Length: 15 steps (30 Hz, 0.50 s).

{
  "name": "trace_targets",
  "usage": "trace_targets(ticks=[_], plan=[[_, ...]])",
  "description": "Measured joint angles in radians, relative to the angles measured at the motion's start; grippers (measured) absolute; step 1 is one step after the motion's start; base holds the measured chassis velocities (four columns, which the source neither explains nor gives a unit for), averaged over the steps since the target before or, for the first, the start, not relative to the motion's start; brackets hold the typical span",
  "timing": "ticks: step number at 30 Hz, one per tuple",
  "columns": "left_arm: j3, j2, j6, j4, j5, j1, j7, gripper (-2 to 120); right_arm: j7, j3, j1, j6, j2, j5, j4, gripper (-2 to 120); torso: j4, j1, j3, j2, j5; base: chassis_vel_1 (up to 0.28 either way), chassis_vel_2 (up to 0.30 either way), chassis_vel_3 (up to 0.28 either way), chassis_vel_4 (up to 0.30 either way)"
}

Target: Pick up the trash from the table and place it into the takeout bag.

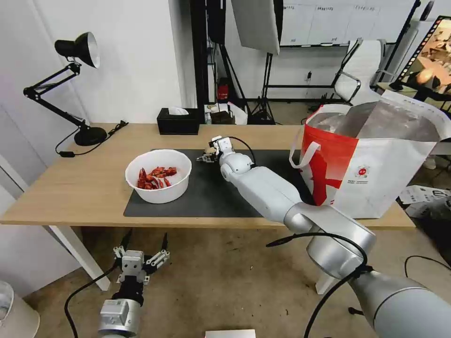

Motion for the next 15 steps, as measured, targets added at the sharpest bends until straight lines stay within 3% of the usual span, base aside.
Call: trace_targets(ticks=[11, 13, 14, 15], plan=[[-0.009, -0.005, -0.002, -0.017, 0.001, 0.014, 0.000, 100, 0.031, 0.003, 0.002, -0.035, -0.002, 0.040, 0.024, 45, 0.0001, 0.000, 0.000, 0.000, 0.0000, 0.000, 0.000, 0.000, 0.000], [-0.011, -0.007, -0.003, -0.021, 0.002, 0.016, -0.001, 100, 0.066, 0.027, -0.015, -0.035, -0.006, 0.046, 0.058, 36, 0.0002, 0.000, 0.000, 0.000, 0.0000, 0.000, 0.000, 0.000, 0.000], [-0.011, -0.007, -0.003, -0.024, 0.002, 0.017, -0.001, 100, 0.131, 0.047, -0.037, -0.034, -0.027, 0.063, 0.133, 30, 0.0005, 0.000, 0.000, 0.000, 0.0000, 0.000, 0.000, 0.000, 0.000], [-0.011, -0.007, -0.003, -0.024, 0.002, 0.017, -0.001, 100, 0.131, 0.047, -0.037, -0.034, -0.027, 0.063, 0.133, 30, 0.0005, 0.000, 0.000, 0.000, 0.0000, 0.000, 0.000, 0.000, 0.000]])
